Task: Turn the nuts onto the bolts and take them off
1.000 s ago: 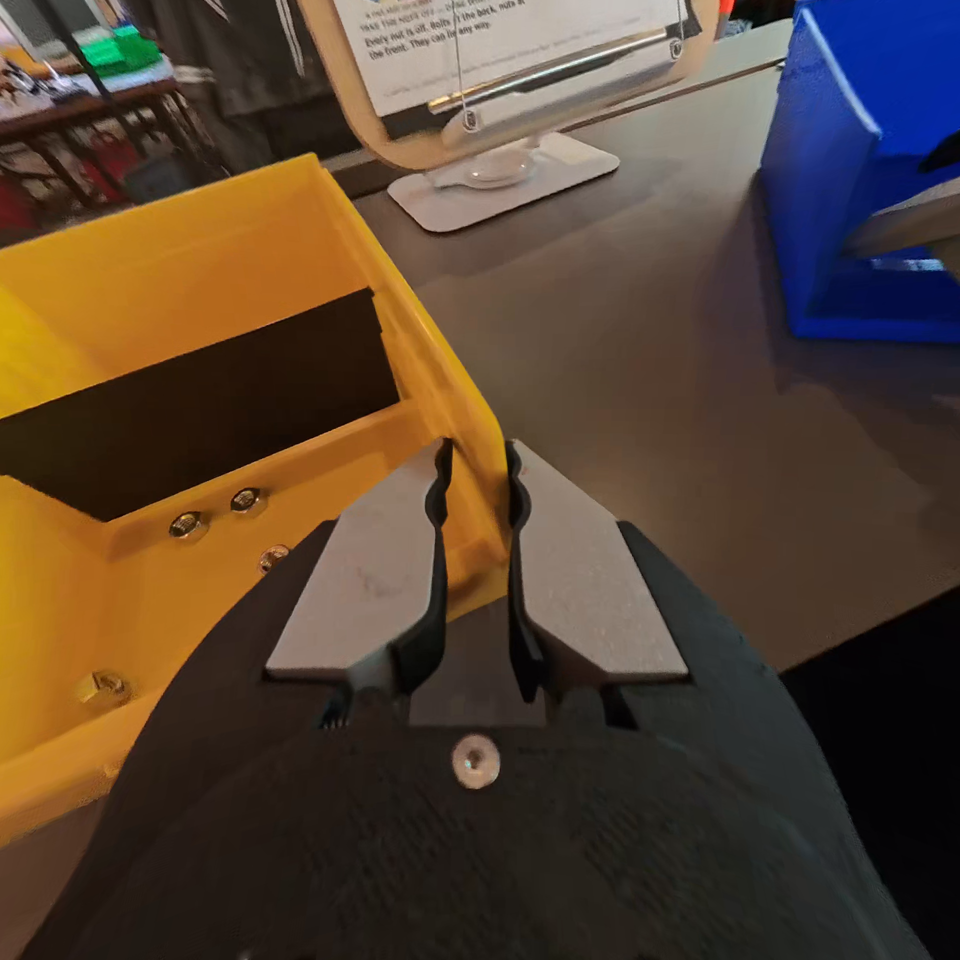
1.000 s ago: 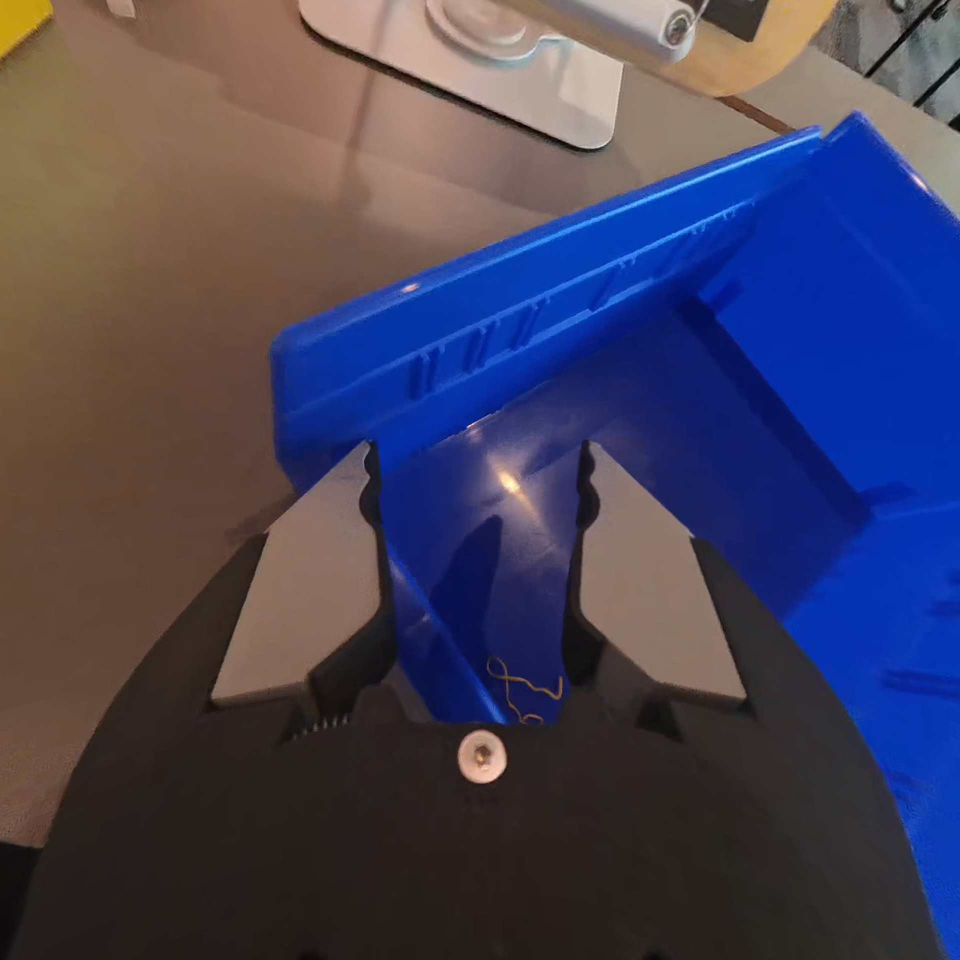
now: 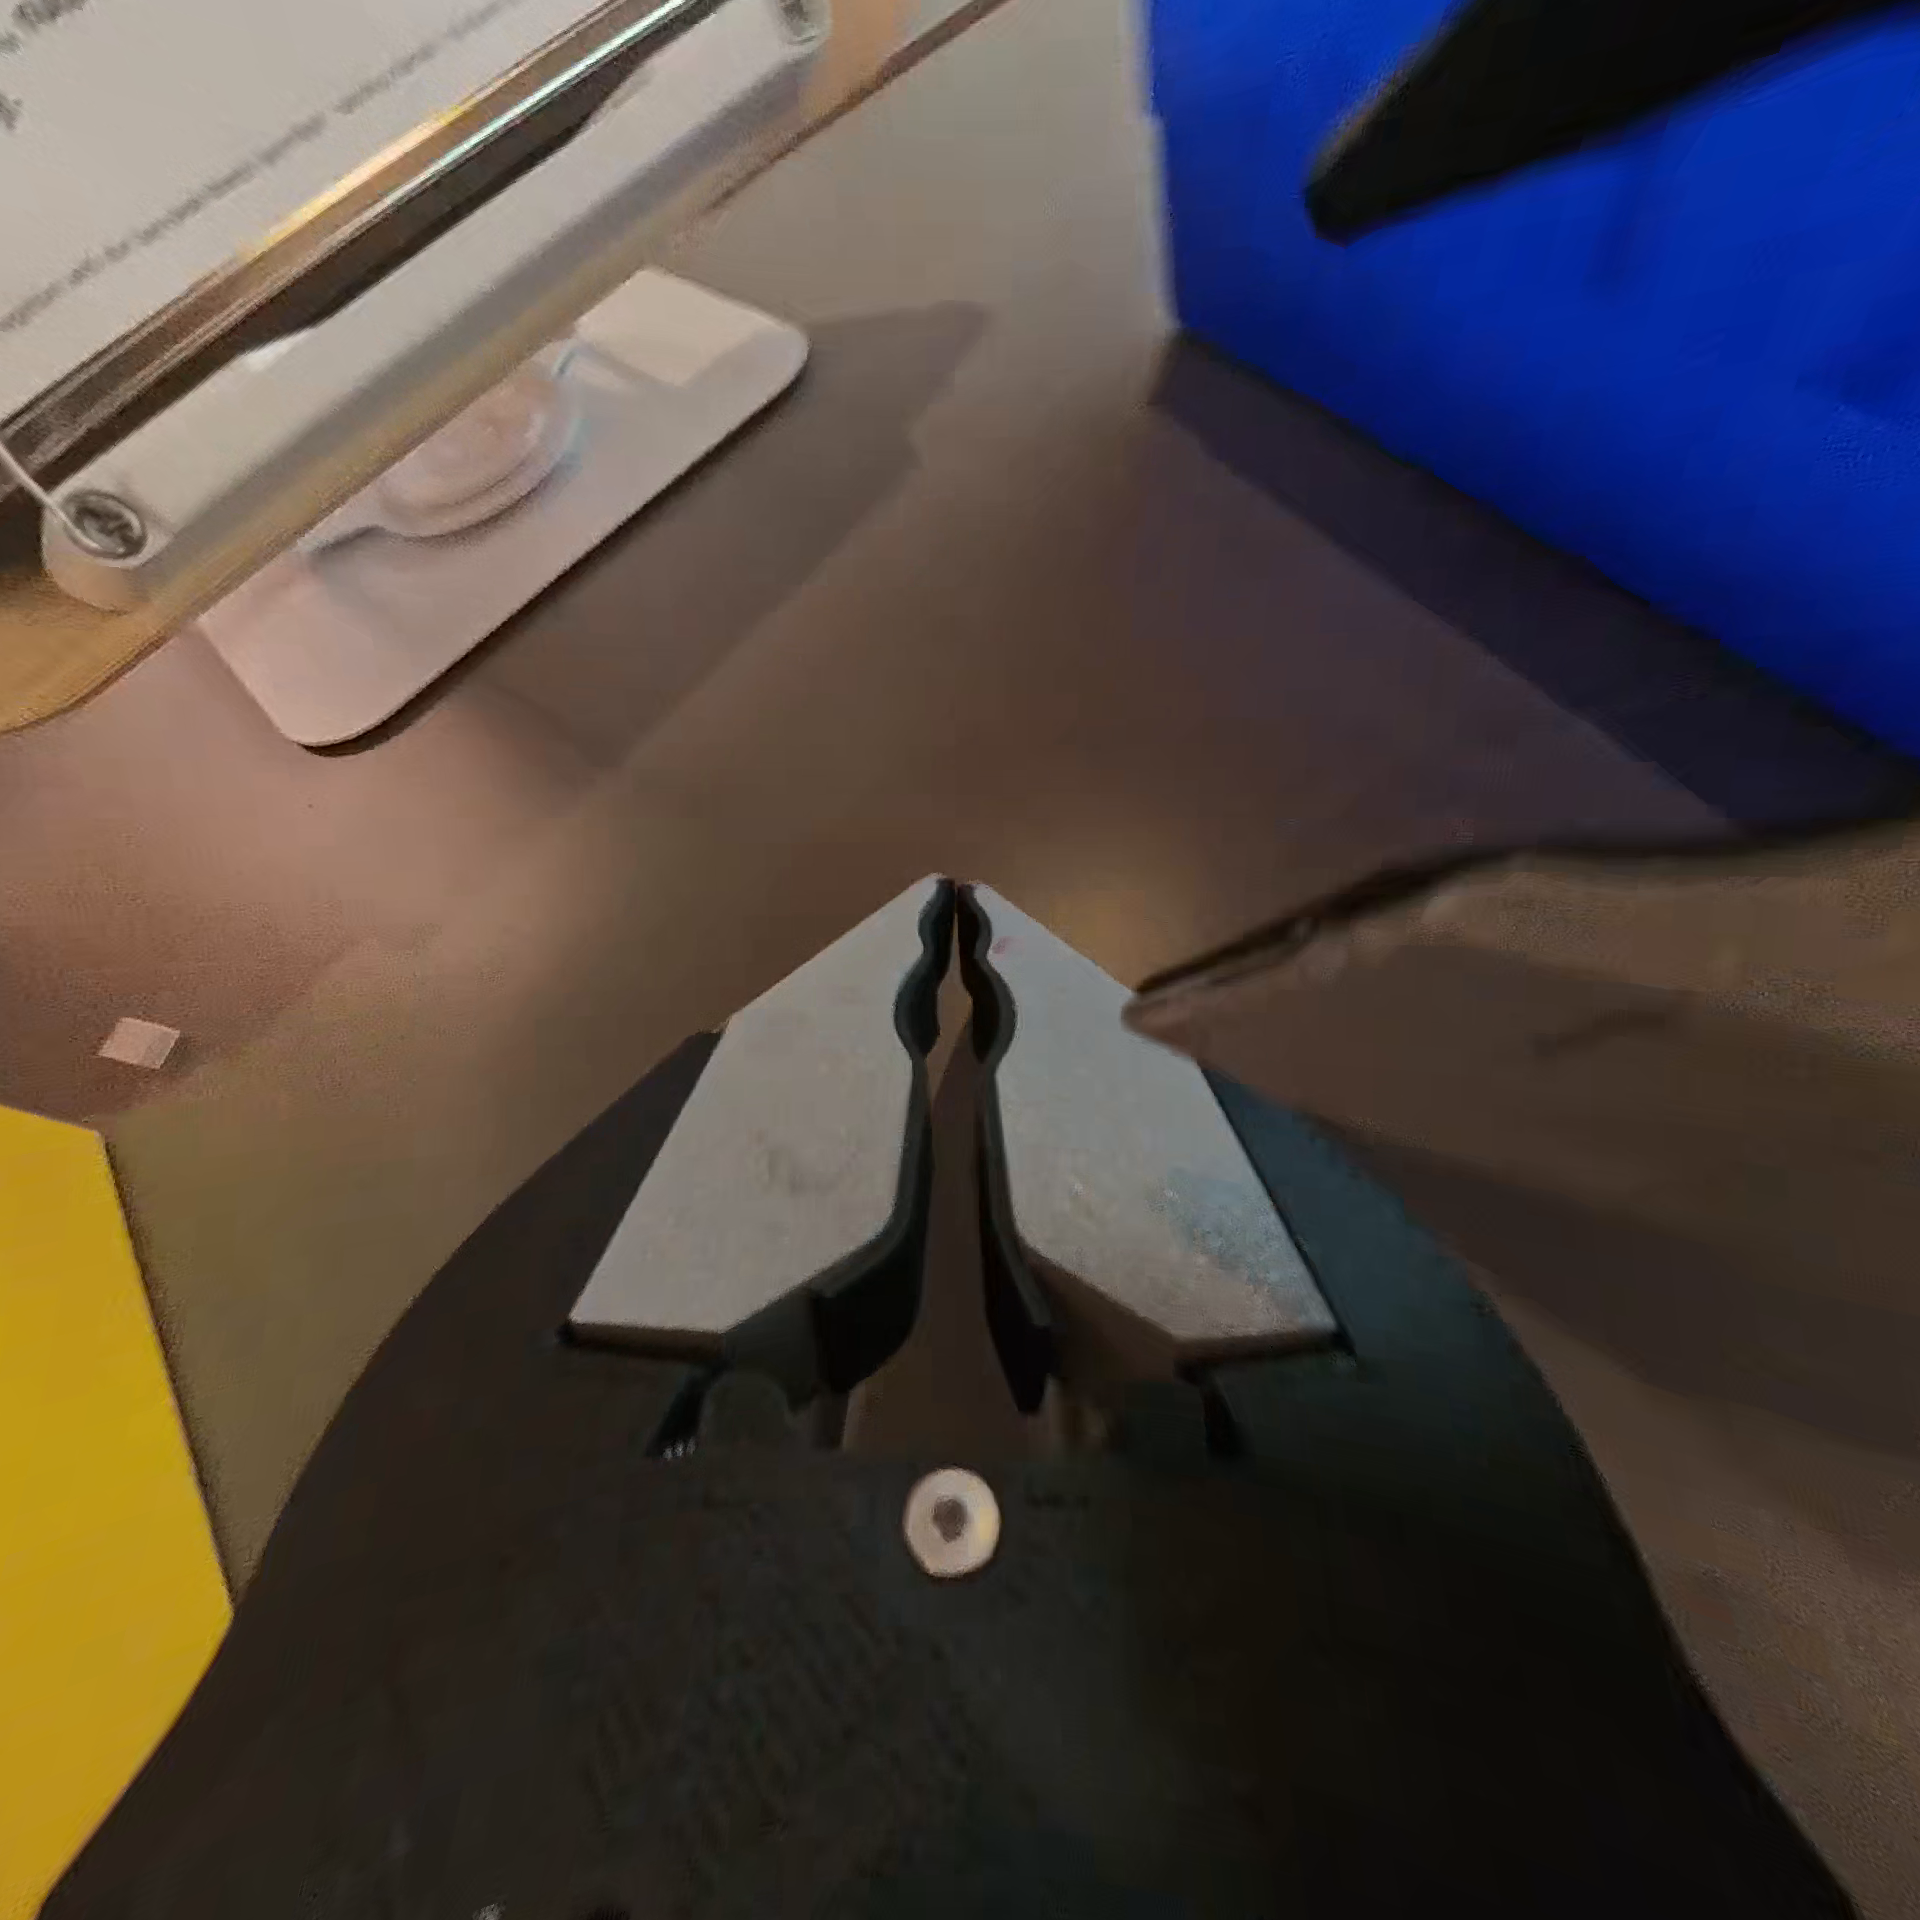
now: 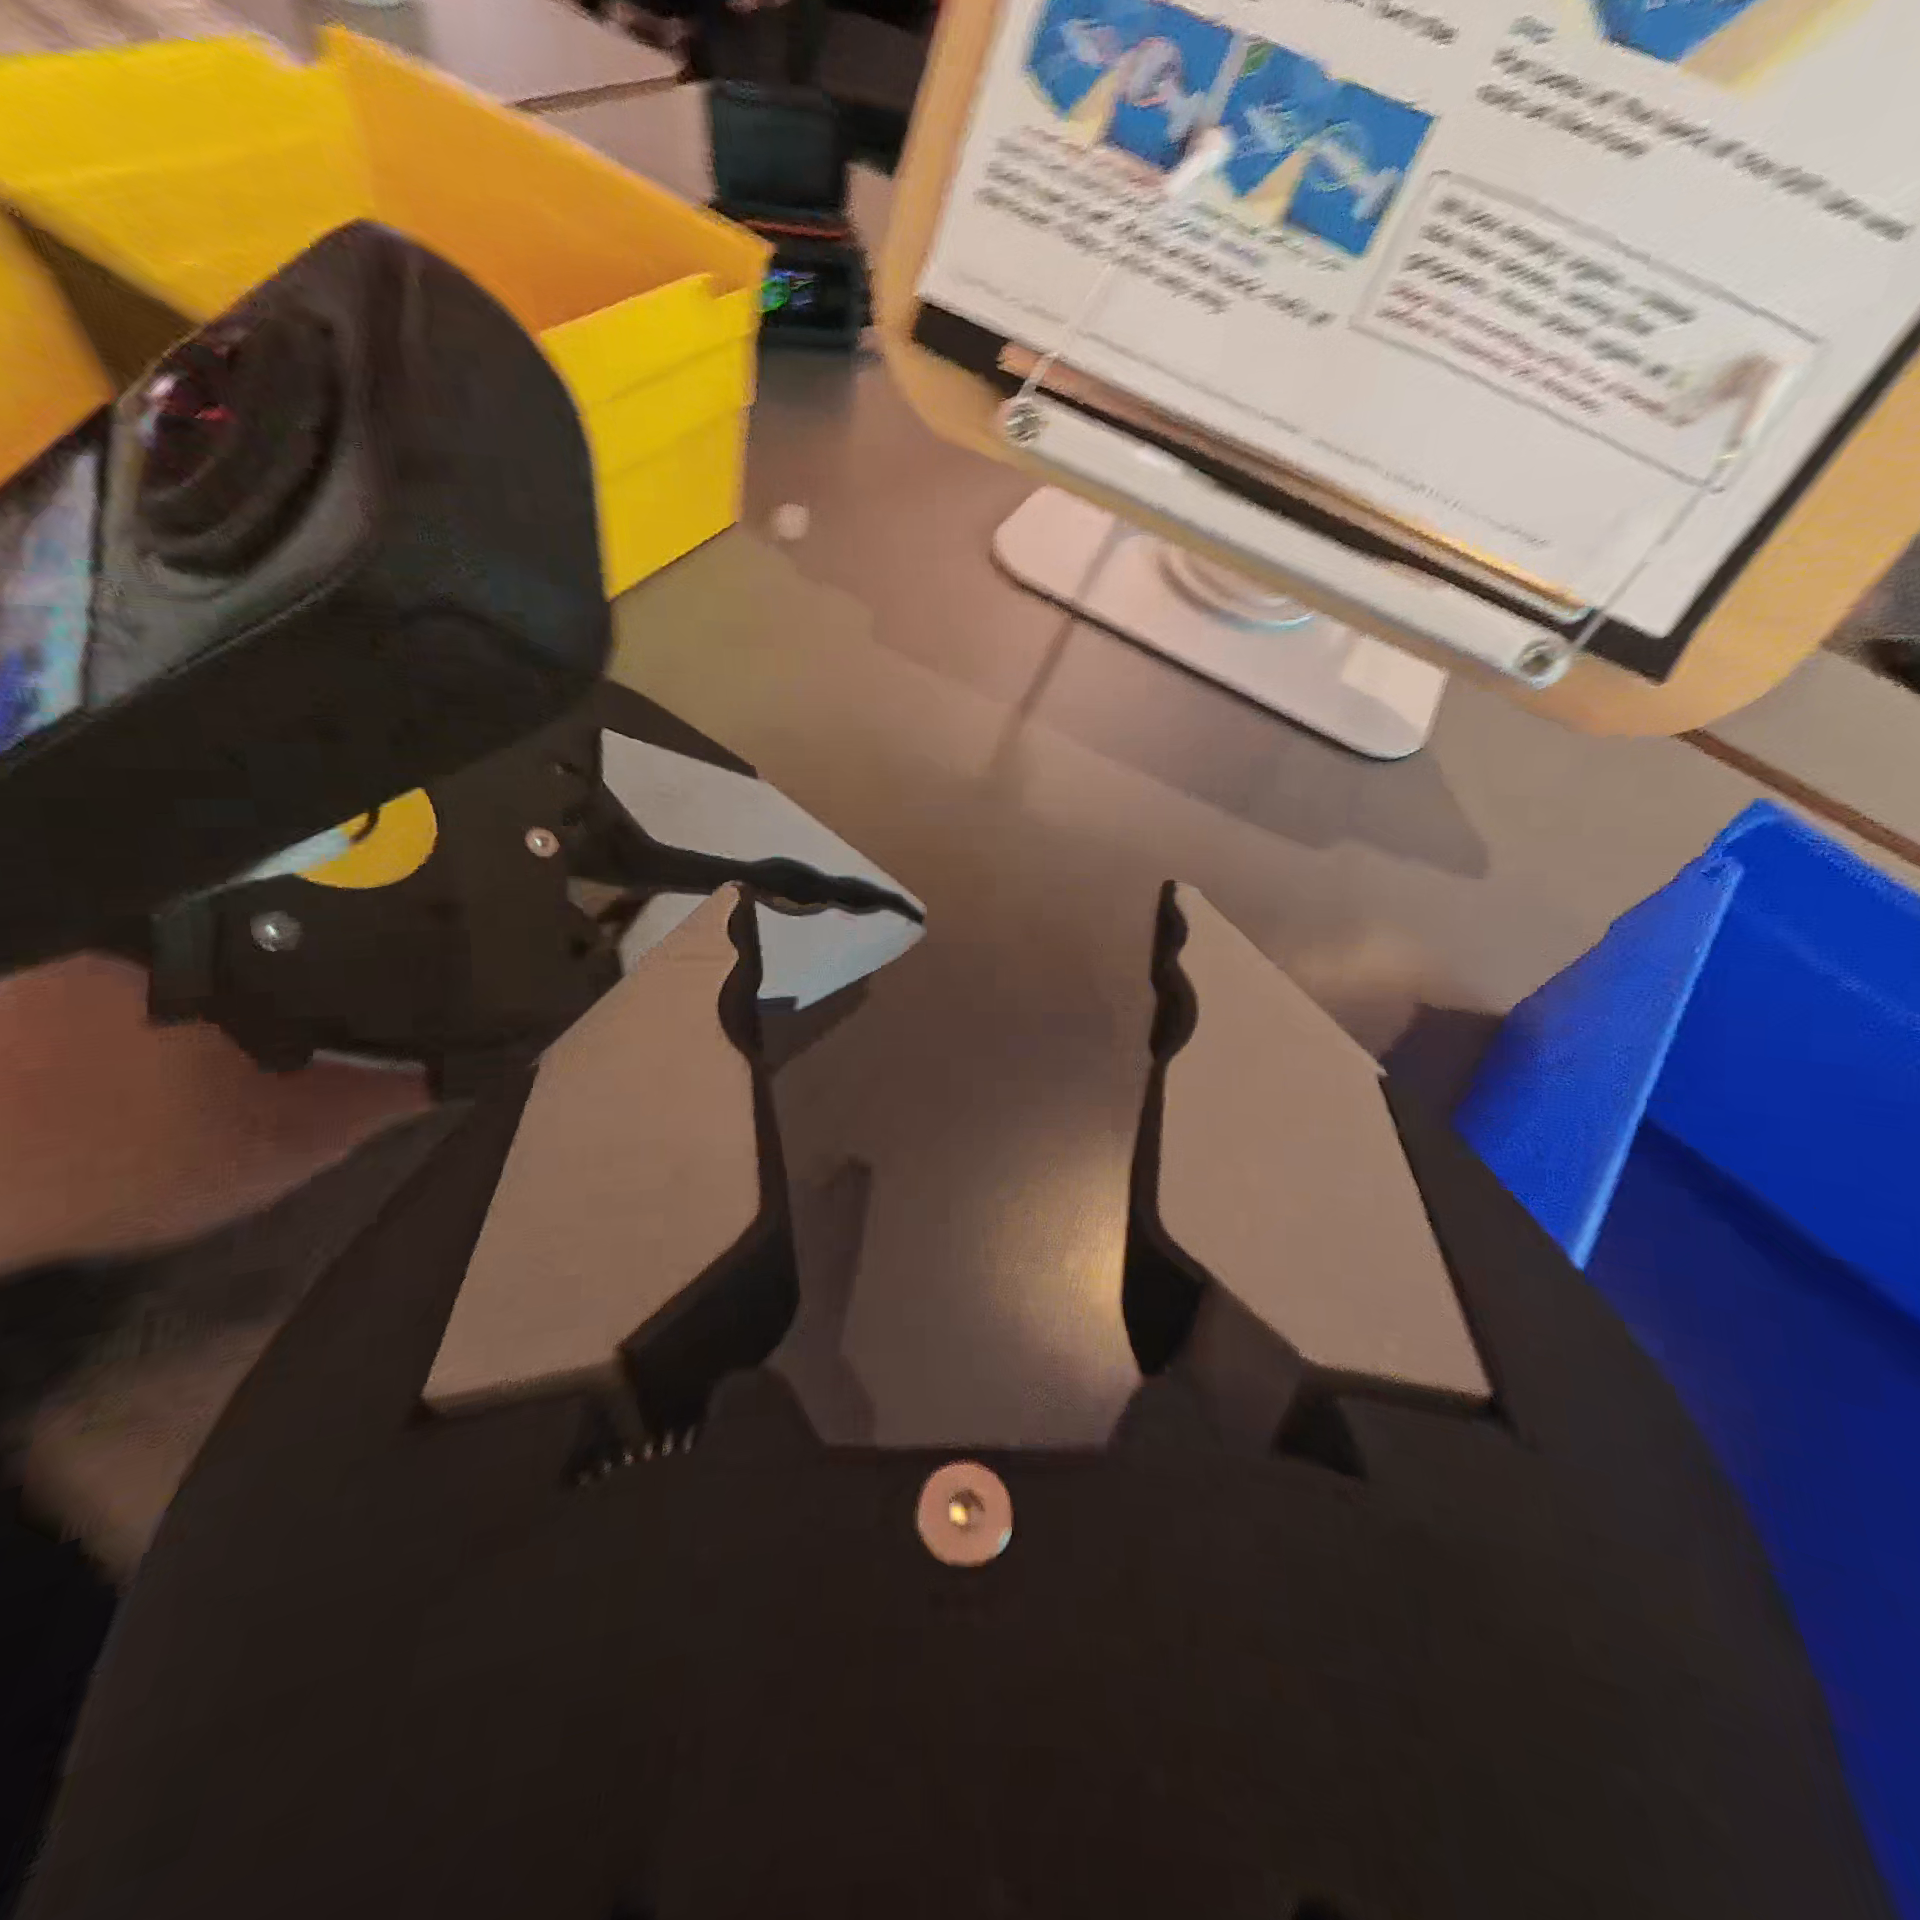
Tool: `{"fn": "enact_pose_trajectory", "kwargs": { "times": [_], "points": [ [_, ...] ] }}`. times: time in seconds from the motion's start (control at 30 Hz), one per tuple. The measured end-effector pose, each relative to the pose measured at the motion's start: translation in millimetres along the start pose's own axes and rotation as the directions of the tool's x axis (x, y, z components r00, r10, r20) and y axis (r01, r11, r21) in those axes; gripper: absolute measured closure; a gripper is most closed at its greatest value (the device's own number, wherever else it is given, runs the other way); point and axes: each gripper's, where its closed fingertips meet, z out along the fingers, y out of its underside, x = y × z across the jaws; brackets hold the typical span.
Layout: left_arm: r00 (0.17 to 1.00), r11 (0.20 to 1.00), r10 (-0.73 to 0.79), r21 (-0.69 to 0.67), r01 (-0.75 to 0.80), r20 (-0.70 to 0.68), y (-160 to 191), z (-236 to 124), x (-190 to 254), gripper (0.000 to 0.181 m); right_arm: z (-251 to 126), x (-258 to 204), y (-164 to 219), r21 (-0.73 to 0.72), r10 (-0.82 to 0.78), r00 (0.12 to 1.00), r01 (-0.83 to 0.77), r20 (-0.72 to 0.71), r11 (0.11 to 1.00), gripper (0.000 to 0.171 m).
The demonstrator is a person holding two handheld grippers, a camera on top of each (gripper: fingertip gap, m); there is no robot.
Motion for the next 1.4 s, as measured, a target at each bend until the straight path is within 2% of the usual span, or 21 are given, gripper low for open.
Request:
{"fn": "enact_pose_trajectory", "kwargs": {
  "times": [0.03, 0.13, 0.23, 0.3, 0.4, 0.43, 0.53, 0.67, 0.77, 0.83, 0.87, 0.93, 0.97, 1.03, 1.07, 1.13, 1.2, 1.27, 1.33, 1.4],
  "points": [
    [0.999, 0.999, -0.042, -0.015, 0.041, -0.009, -6.8, 13.3, -10.2, 0.181, 18.0, 9.1, -5.0, 0.029, 0.025, 0.999, -0.023, -0.038, 0.999, 0.100],
    [0.998, 1.000, -0.021, -0.010, 0.022, 0.063, -22.3, 44.4, -47.2, 0.181, 61.5, 30.7, -28.3, 0.135, 0.083, 0.992, -0.070, -0.096, 0.988, 0.108],
    [0.999, 0.994, -0.007, -0.106, 0.011, 0.037, -7.6, 64.5, -58.4, 0.181, 95.9, 32.0, -31.8, 0.090, 0.144, 0.989, -0.140, -0.039, 0.986, 0.101],
    [1.000, 0.997, -0.023, -0.071, 0.025, 0.017, -11.6, 61.7, -58.6, 0.181, 107.5, 48.2, -16.4, 0.047, 0.115, 0.988, -0.111, -0.101, 0.993, 0.101],
    [0.999, 0.996, -0.041, -0.075, 0.042, 0.026, -11.7, 60.7, -61.4, 0.181, 104.1, 58.3, 15.0, -0.027, 0.169, 0.980, -0.173, -0.107, 0.985, 0.100],
    [0.999, 0.995, -0.042, -0.094, 0.044, 0.020, -8.9, 63.4, -60.4, 0.181, 97.5, 61.8, 22.4, -0.038, 0.160, 0.980, -0.165, -0.118, 0.986, 0.098],
    [1.000, 0.991, -0.019, -0.133, 0.020, 0.006, -4.5, 66.6, -55.0, 0.181, 77.8, 76.8, 38.7, -0.047, 0.074, 0.983, -0.083, -0.165, 0.995, 0.107],
    [1.000, 0.993, -0.002, -0.118, 0.003, 0.013, -7.0, 65.1, -53.3, 0.181, 60.8, 79.5, 53.8, -0.099, 0.026, 0.990, -0.040, -0.136, 0.994, 0.102],
    [0.999, 0.994, -0.025, -0.104, 0.027, 0.022, -9.1, 64.8, -56.8, 0.180, 56.1, 43.2, 34.3, -0.100, 0.033, 0.999, -0.030, 0.031, 0.995, 0.100],
    [0.997, 0.996, -0.053, -0.065, 0.056, 0.055, -14.3, 62.8, -65.1, 0.181, 65.0, 23.3, 12.1, -0.089, 0.005, 0.995, 0.004, 0.102, 0.996, 0.102],
    [0.984, 0.993, -0.101, -0.038, 0.108, 0.149, -16.1, 60.7, -84.5, 0.181, 73.7, 20.6, 6.1, -0.102, -0.018, 0.993, 0.030, 0.113, 0.994, 0.114],
    [0.974, 0.981, -0.193, 0.005, 0.194, 0.117, -17.7, 56.5, -93.8, 0.178, 100.2, 28.9, -3.4, -0.121, 0.016, 0.997, -0.007, 0.078, 0.993, 0.119],
    [0.965, 0.971, -0.241, 0.029, 0.239, 0.099, -18.7, 53.9, -98.1, 0.174, 110.7, 25.7, -3.3, -0.156, 0.059, 0.991, -0.040, 0.120, 0.987, 0.122],
    [0.954, 0.960, -0.278, 0.055, 0.273, 0.109, -18.6, 49.7, -108.4, 0.171, 125.1, 22.7, -4.5, -0.174, 0.079, 0.980, -0.047, 0.184, 0.984, 0.102],
    [0.953, 0.961, -0.277, 0.059, 0.272, 0.123, -18.5, 48.8, -112.6, 0.170, 132.7, 31.3, -5.4, -0.152, 0.061, 0.987, -0.038, 0.149, 0.988, 0.092],
    [0.954, 0.963, -0.267, 0.070, 0.260, 0.139, -20.3, 49.6, -116.8, 0.162, 148.0, 46.4, 0.9, -0.136, 0.012, 0.996, 0.000, 0.087, 0.991, 0.100],
    [0.958, 0.968, -0.252, 0.045, 0.249, 0.134, -18.0, 54.1, -115.1, 0.154, 163.3, 56.6, 17.2, -0.148, -0.052, 0.998, 0.058, 0.041, 0.987, 0.100],
    [0.964, 0.975, -0.221, -0.001, 0.224, 0.146, -12.0, 58.6, -114.8, 0.146, 173.8, 52.0, 32.1, -0.198, -0.062, 0.995, 0.077, 0.080, 0.977, 0.099],
    [0.967, 0.981, -0.187, -0.016, 0.193, 0.173, -9.1, 59.1, -119.3, 0.144, 175.5, 59.3, 31.5, -0.195, -0.063, 0.996, 0.074, 0.063, 0.978, 0.098],
    [0.958, 0.983, -0.180, -0.005, 0.186, 0.224, -7.7, 56.3, -132.6, 0.148, 170.9, 81.5, 29.1, -0.180, -0.083, 0.996, 0.079, -0.016, 0.981, 0.099]
  ]
}}
